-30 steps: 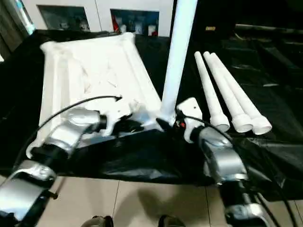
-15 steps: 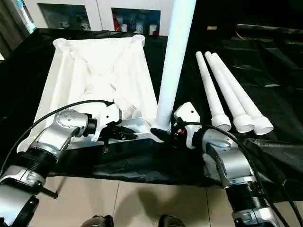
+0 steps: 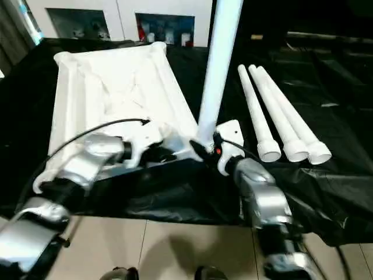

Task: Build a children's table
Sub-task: Rotate leg to tighten

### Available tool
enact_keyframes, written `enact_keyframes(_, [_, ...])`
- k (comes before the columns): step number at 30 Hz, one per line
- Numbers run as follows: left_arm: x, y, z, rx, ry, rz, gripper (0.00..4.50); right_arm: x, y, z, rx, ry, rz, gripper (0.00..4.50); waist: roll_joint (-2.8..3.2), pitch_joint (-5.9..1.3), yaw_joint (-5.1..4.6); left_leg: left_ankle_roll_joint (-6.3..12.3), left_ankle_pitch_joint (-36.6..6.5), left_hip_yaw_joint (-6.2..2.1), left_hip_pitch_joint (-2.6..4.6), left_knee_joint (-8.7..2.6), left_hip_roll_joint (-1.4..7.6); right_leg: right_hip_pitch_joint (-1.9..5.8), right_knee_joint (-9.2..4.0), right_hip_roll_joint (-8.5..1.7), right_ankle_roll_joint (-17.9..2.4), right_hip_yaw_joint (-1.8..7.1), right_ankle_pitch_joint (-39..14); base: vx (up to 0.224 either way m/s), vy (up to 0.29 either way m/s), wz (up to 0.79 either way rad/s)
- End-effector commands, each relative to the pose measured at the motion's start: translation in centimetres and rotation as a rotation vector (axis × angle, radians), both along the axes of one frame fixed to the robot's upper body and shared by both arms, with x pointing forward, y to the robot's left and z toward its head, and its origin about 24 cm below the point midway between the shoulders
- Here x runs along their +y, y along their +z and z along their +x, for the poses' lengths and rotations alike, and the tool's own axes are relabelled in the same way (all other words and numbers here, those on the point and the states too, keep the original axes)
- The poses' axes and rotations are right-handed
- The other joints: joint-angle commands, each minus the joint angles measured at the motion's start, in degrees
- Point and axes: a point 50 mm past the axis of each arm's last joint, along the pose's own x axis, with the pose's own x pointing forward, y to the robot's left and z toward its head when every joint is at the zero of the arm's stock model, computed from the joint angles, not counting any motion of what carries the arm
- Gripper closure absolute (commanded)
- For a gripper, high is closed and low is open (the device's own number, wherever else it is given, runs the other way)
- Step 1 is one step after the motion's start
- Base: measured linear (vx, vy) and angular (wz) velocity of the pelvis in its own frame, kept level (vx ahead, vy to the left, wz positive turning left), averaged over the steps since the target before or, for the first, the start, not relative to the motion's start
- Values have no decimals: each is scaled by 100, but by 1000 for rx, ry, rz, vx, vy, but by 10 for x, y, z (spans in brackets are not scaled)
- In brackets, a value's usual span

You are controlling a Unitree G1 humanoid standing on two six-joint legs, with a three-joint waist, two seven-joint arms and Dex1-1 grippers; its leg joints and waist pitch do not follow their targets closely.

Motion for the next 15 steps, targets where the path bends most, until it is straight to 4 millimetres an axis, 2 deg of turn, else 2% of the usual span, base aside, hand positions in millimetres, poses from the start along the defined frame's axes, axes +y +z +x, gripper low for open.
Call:
enact_keyframes(1, [-9,-3,3,5,77,-20,450,-6,-29,-3,141,-128,-13,178,-31,-360,-4,187,-1225,-44,76,-379,179,238,-481,-367,-1214,280,-1635,0,0,0])
enact_keyframes(2, [-24,-3,3,2,85,-33,450,1,-32,0,155,-175,-17,178,-29,-365,1,187,-1236,-44,79,-378,174,232,-488,-370,-1201,280,-1664,0,0,0])
enact_keyframes(4, [-37,-1,2,1,76,-54,450,8,-33,1,152,-180,-59,178,-34,-365,14,175,-1226,-47,84,-385,181,227,-493,-365,-1182,283,-1612,0,0,0])
enact_keyframes(5, [-43,0,1,-4,65,-67,450,12,-32,2,140,-169,-78,178,6,-377,15,171,-1190,-52,78,-378,172,236,-479,-364,-1191,282,-1546,0,0,0])
enact_keyframes(6, [-47,0,1,-8,54,-77,450,14,-31,3,127,-161,-85,178,-25,-382,15,199,-1116,-50,56,-377,165,258,-472,-354,-1187,281,-1348,0,0,0])
enact_keyframes(8, [-49,-1,0,-6,41,-75,450,15,-27,4,105,-149,-57,122,-31,-390,25,318,-1062,-43,52,-365,159,265,-459,-360,-1229,291,-1144,0,0,0])
enact_keyframes(9, [-48,-1,0,-6,33,-72,450,14,-23,5,87,-137,-41,108,33,-385,36,337,-1052,-52,48,-365,160,269,-451,-366,-1248,289,-1109,0,0,0])
enact_keyframes(10, [-46,-1,-1,-5,30,-72,450,13,-21,5,78,-131,-43,108,-1,-394,23,386,-1008,-48,40,-363,163,278,-447,-356,-1272,286,-995,0,0,0])
enact_keyframes(12, [-37,-1,-1,-2,-1,-74,450,6,-14,6,32,-95,-54,93,-7,-407,36,457,-949,-38,48,-349,167,277,-436,-358,-1338,289,-840,0,0,0])
enact_keyframes(13, [-36,-1,-1,-1,-6,-74,450,5,-13,6,27,-89,-55,93,-17,-418,39,481,-875,-44,30,-343,161,308,-416,-358,-1349,285,-750,0,0,0])
enact_keyframes(14, [-32,-1,-3,0,-34,-75,450,2,-10,6,14,-70,-55,69,-2,-421,34,595,-703,-49,-2,-337,157,323,-388,-359,-1386,274,-542,0,0,0])
enact_keyframes(15, [-30,0,-5,-3,-69,-76,450,-1,-8,6,16,-57,-53,69,-5,-422,31,626,-689,-47,-4,-329,155,323,-389,-361,-1397,272,-513,0,0,0])
